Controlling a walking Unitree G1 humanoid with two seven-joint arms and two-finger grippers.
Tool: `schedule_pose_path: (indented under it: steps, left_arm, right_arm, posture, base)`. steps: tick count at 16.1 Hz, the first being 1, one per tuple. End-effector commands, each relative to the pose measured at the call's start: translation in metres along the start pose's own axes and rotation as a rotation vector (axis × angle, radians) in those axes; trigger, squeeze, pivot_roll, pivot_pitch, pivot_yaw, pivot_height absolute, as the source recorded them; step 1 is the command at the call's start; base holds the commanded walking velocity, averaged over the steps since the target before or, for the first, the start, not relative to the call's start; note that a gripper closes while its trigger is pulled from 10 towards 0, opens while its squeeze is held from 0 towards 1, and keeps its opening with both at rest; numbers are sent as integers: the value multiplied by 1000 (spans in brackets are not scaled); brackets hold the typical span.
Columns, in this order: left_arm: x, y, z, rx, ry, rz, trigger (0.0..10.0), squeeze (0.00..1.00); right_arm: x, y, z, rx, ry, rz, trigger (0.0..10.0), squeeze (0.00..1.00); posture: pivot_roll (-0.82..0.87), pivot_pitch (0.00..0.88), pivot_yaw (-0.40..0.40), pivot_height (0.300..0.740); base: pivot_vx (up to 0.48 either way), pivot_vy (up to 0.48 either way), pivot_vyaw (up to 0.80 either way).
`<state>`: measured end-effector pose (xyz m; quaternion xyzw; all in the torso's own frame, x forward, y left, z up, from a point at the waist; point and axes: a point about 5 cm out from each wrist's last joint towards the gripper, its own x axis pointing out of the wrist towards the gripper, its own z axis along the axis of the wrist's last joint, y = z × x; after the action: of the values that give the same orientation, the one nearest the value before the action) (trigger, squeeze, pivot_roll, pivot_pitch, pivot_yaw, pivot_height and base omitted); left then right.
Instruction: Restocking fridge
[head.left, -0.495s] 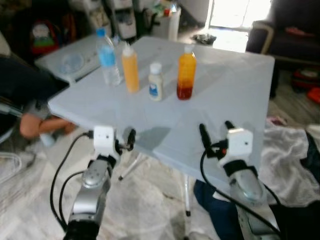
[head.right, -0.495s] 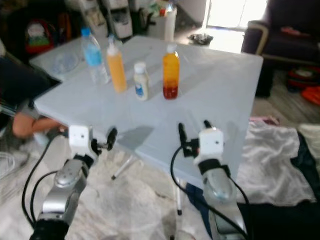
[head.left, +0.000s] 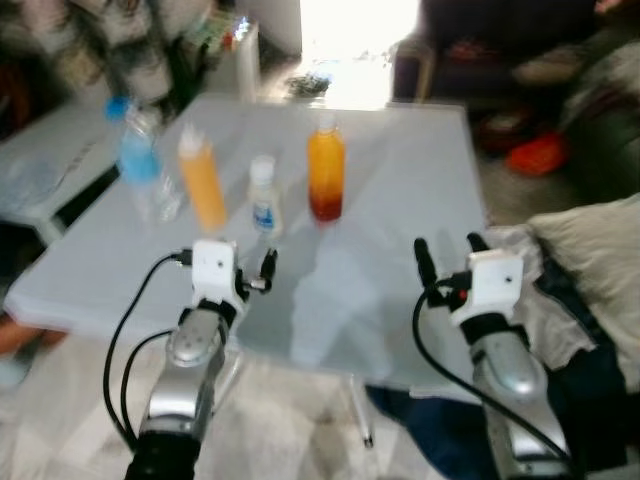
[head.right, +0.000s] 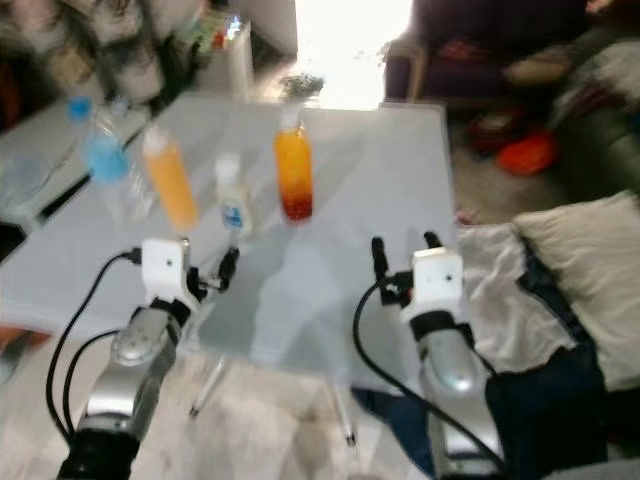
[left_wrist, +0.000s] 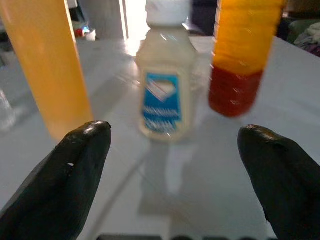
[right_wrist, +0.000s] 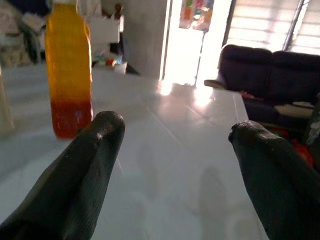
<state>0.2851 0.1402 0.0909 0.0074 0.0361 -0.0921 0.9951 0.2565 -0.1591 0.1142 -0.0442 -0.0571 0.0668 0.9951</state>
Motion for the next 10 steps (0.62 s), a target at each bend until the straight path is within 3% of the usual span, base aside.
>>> schedule_pose_path:
  steps: [1,3,10]
  left_arm:
    - [-6,10,0,16,-2,25,10000,0]
    - [-13,8,0,-33,-30,38,10000,0]
    - [-29,15,-9,-25,-25,71,10000,0]
  right_arm:
    - [3,8,6,1,-25,22,10000,0]
    - [-2,9,4,-9,-14,28,10000,0]
    - [-16,4,-4,-52,42,-10,10000,0]
  posture:
    - [-8,16,25,740]
    - [-15,14,23,740]
    - [-27,0,13,740]
  base:
    - [360,315,-675]
    - [165,174,0]
    - [0,0,0]
